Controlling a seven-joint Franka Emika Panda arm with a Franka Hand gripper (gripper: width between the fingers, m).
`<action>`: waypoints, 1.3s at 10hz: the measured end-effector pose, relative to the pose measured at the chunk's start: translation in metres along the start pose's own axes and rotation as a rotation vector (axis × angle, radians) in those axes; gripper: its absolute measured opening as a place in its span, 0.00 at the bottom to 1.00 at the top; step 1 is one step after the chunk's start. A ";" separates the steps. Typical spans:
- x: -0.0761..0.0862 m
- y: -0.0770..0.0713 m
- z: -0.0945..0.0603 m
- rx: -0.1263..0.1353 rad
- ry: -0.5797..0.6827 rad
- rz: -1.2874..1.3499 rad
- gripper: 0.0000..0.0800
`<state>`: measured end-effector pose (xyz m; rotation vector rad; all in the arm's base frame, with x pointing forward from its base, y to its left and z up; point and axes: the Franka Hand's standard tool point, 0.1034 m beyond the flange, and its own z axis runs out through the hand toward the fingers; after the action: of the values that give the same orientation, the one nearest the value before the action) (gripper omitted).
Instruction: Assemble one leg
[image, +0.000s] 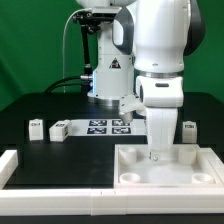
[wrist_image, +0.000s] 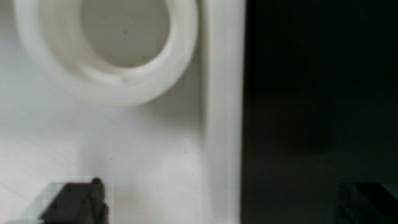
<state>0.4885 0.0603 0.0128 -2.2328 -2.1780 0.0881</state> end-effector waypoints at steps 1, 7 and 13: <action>0.000 0.000 0.000 0.000 0.000 0.000 0.81; 0.012 -0.042 -0.040 -0.027 -0.008 0.344 0.81; 0.021 -0.048 -0.041 0.011 -0.023 0.820 0.81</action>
Offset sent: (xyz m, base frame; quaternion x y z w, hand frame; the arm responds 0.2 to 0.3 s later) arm -0.0493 0.0006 0.0505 -0.0307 0.0475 0.1743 0.9831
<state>0.4434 0.0838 0.0560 -2.9448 -1.1179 0.1313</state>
